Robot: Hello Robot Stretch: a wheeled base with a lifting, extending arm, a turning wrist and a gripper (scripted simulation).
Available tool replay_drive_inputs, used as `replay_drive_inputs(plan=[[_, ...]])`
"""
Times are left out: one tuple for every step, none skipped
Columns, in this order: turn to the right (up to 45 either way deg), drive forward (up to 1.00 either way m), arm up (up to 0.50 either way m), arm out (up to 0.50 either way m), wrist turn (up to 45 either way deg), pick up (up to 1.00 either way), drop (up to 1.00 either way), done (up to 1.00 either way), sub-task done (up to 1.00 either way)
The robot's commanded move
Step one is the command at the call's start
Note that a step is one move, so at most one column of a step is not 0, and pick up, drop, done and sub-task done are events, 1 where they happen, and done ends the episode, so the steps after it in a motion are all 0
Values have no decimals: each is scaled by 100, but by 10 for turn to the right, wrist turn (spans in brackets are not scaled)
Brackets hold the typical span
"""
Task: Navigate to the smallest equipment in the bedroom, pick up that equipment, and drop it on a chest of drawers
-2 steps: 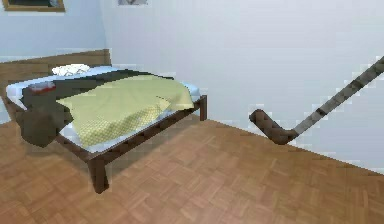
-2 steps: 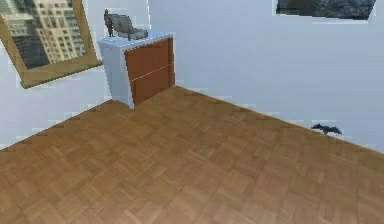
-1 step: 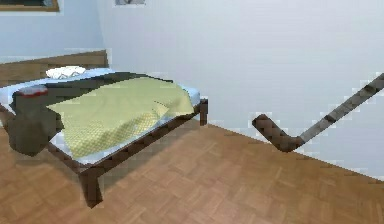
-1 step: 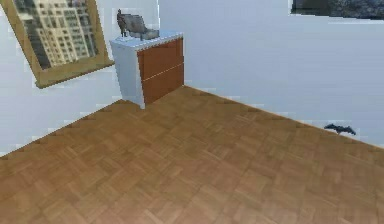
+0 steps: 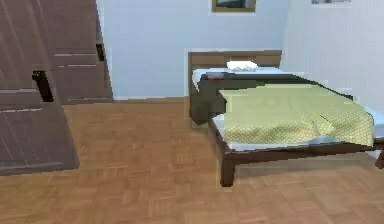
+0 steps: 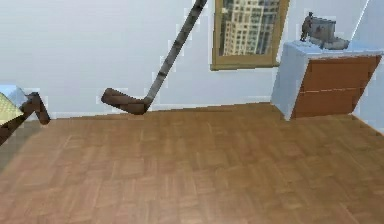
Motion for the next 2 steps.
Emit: replay_drive_inputs(plan=[[-450, 0, 0, 0, 0, 0, 0, 0, 0], [-270, 0, 0, 0, 0, 0, 0, 0, 0]])
